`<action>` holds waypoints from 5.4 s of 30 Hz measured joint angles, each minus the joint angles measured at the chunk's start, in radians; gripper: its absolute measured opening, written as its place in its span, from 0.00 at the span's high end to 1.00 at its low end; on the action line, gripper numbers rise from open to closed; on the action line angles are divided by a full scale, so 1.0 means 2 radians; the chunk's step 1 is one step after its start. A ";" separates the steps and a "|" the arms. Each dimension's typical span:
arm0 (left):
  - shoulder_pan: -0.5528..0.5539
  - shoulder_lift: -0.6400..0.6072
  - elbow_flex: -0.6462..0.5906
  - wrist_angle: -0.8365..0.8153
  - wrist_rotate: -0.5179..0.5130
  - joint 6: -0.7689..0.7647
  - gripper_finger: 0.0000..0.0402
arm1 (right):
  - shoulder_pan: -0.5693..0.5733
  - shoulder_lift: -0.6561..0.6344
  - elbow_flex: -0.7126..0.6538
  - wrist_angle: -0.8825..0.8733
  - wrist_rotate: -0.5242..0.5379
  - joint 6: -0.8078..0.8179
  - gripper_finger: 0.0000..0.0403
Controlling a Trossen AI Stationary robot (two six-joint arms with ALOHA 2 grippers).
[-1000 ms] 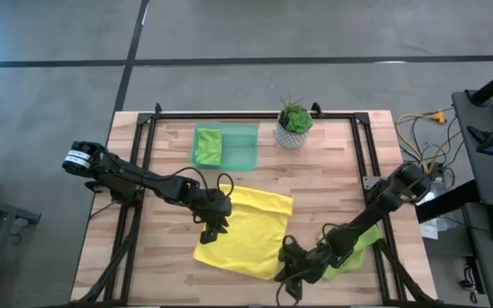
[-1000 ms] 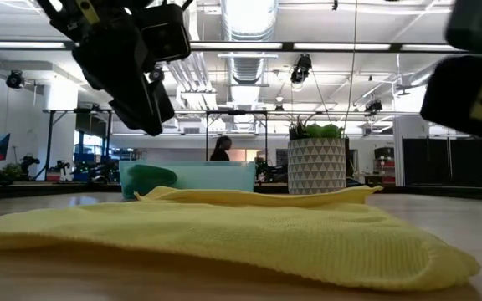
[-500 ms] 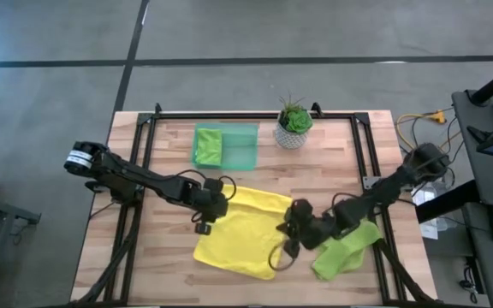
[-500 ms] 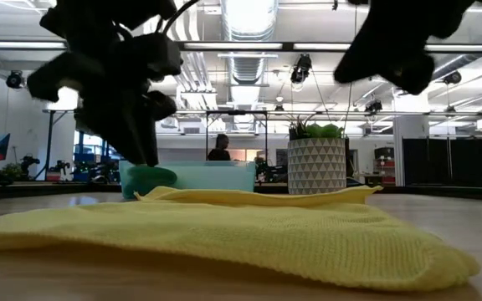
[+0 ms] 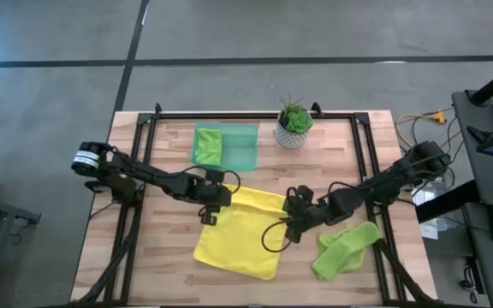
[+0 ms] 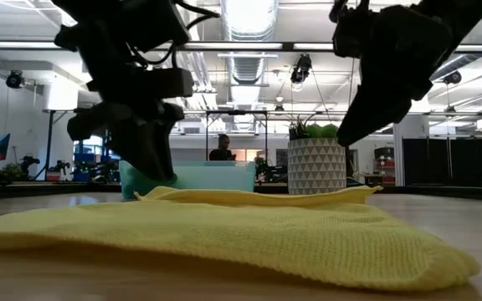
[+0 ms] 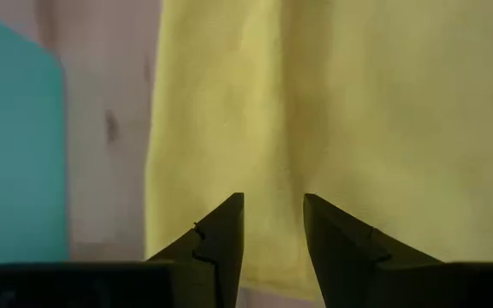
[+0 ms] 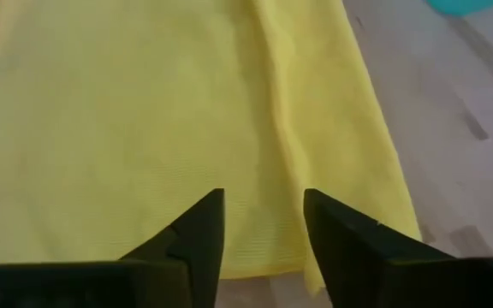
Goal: Fold microfiber towels
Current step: Fold the yellow microfiber towel
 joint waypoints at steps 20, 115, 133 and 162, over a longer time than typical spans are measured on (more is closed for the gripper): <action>-0.085 -0.089 -0.069 -0.088 0.282 -0.120 0.73 | 0.062 0.000 0.001 0.130 -0.187 0.067 0.64; -0.005 -0.067 -0.126 0.114 -0.013 -0.165 0.97 | -0.065 0.066 0.055 -0.043 -0.092 -0.126 0.98; 0.022 -0.129 -0.132 0.097 0.021 -0.155 0.82 | -0.111 0.066 0.048 -0.052 -0.103 -0.158 0.98; 0.082 -0.165 -0.090 -0.019 -0.026 -0.067 1.00 | -0.142 0.015 0.048 -0.059 -0.113 -0.178 0.98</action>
